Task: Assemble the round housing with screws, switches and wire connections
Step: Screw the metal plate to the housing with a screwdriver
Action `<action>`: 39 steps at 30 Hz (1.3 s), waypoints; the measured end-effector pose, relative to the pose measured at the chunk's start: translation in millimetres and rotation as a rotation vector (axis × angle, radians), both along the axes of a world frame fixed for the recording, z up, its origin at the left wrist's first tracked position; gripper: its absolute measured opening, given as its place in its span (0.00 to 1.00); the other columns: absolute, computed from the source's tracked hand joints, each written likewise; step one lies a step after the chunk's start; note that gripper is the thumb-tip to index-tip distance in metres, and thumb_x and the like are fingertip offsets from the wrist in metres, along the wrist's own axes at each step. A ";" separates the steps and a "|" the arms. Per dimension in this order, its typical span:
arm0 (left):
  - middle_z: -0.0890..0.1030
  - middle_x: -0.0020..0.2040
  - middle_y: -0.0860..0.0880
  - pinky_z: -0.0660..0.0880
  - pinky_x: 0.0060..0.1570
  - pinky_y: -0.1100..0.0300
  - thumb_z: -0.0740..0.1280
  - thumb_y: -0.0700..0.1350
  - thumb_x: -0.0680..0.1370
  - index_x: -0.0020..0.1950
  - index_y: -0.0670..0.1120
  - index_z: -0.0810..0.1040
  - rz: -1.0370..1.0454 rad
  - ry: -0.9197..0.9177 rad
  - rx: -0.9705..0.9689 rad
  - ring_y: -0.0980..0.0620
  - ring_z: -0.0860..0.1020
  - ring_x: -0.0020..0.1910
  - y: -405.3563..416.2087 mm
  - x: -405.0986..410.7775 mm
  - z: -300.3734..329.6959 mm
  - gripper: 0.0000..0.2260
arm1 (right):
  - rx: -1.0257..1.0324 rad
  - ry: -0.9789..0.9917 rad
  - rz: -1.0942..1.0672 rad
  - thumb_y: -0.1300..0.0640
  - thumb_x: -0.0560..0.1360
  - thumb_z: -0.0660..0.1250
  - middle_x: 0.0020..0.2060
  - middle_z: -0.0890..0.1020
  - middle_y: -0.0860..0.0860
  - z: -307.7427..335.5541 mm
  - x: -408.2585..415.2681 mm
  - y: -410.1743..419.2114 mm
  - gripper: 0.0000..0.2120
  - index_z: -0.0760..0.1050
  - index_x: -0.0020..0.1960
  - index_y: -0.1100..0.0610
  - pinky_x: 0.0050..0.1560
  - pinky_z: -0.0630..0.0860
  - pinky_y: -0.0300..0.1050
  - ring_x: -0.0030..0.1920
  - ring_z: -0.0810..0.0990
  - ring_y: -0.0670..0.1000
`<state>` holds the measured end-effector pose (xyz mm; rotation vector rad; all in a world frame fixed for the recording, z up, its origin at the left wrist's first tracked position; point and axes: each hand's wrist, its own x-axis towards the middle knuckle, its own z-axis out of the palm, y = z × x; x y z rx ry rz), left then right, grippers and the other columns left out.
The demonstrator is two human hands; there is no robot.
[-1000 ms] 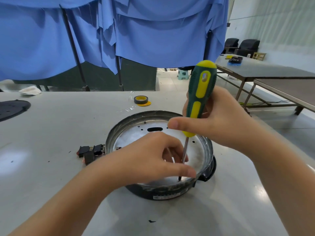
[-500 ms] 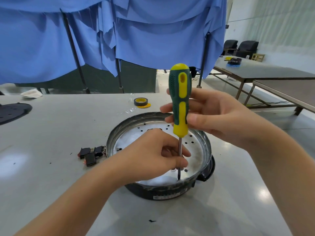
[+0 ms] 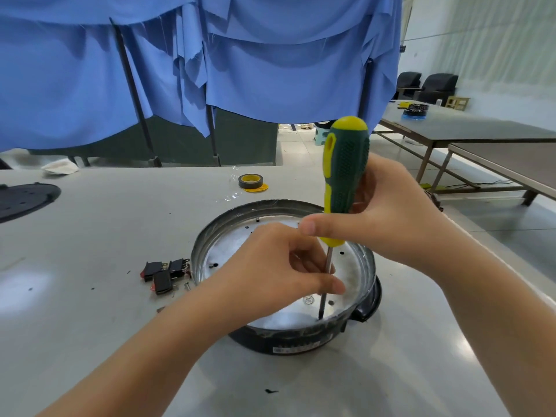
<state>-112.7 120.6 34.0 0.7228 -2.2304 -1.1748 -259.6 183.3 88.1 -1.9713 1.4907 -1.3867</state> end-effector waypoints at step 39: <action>0.86 0.45 0.52 0.80 0.51 0.62 0.75 0.44 0.70 0.47 0.55 0.81 -0.196 -0.018 0.081 0.57 0.84 0.46 -2.8 2.7 -0.7 0.09 | 0.222 -0.072 0.150 0.52 0.55 0.79 0.32 0.81 0.47 -1.4 -18.2 -1.9 0.19 0.76 0.41 0.56 0.39 0.79 0.37 0.36 0.81 0.46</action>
